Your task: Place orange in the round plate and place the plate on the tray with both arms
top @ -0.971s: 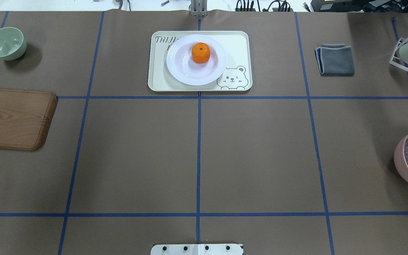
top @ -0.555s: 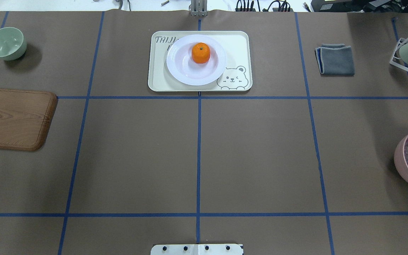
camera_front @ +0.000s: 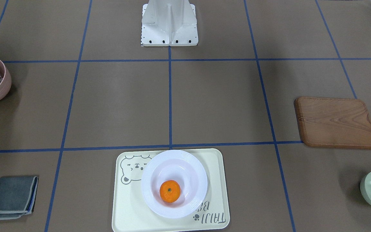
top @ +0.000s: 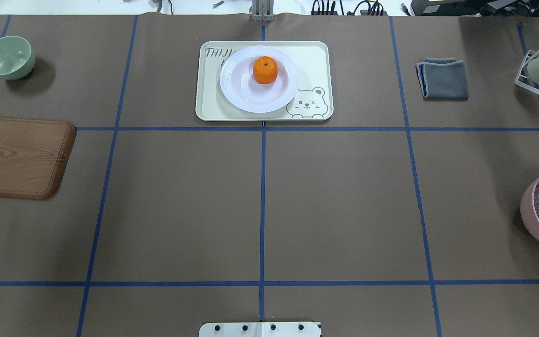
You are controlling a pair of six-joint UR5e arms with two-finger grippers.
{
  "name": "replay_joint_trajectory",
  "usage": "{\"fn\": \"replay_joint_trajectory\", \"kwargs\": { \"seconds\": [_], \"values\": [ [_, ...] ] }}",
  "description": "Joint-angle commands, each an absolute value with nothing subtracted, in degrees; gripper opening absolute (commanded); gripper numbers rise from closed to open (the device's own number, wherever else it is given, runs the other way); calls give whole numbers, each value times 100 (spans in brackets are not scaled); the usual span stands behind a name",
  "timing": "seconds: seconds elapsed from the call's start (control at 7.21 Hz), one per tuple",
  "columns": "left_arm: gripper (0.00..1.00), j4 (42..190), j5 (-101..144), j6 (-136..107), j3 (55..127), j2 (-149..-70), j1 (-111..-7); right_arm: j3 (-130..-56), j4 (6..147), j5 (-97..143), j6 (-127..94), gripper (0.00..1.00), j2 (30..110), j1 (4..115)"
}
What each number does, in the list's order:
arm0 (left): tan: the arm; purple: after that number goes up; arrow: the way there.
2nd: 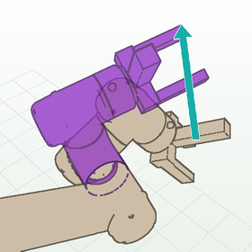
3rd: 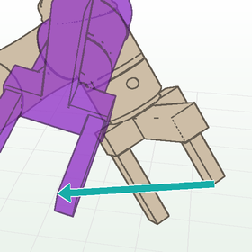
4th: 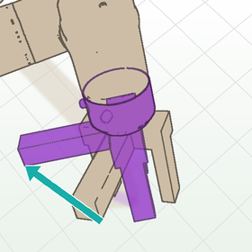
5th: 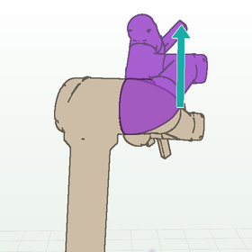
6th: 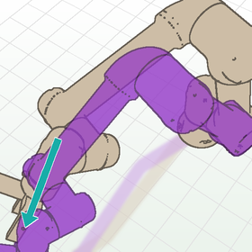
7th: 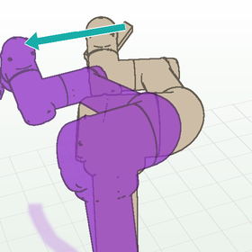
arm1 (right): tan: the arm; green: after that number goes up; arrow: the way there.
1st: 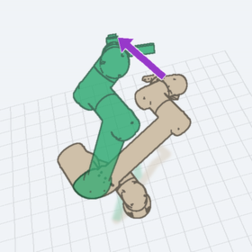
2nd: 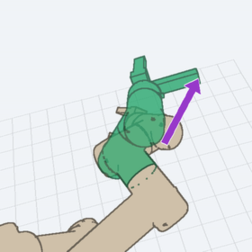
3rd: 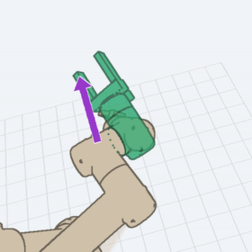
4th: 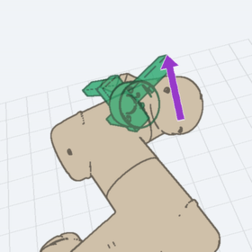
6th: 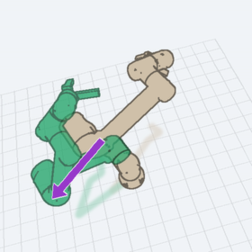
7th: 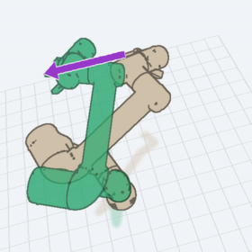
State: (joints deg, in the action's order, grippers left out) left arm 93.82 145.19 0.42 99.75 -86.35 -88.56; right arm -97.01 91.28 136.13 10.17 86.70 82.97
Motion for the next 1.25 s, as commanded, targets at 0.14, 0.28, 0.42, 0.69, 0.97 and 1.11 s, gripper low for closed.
{"fn": "replay_joint_trajectory", "kwargs": {
  "seconds": [0.14,0.28,0.42,0.69,0.97,1.11],
  "values": [
    [98,9404,14555,70,10019,-8596,-8842,-9984,9123,13702,1002,100,8868,8297],
    [98,9509,14372,70,10098,-8596,-8842,-9950,9123,13676,985,100,8799,8297],
    [98,9536,13657,96,10203,-8578,-8842,-10062,9114,13676,776,100,8754,8297],
    [98,9492,13447,18,10204,-8692,-8729,-10125,9114,13632,326,100,8666,7991],
    [98,9475,13456,-9,9933,-8832,-8543,-10142,9114,13135,343,100,8640,7832],
    [98,9483,13508,9,9949,-8807,-8508,-10143,9123,13035,343,100,8657,7805]
  ]
}}
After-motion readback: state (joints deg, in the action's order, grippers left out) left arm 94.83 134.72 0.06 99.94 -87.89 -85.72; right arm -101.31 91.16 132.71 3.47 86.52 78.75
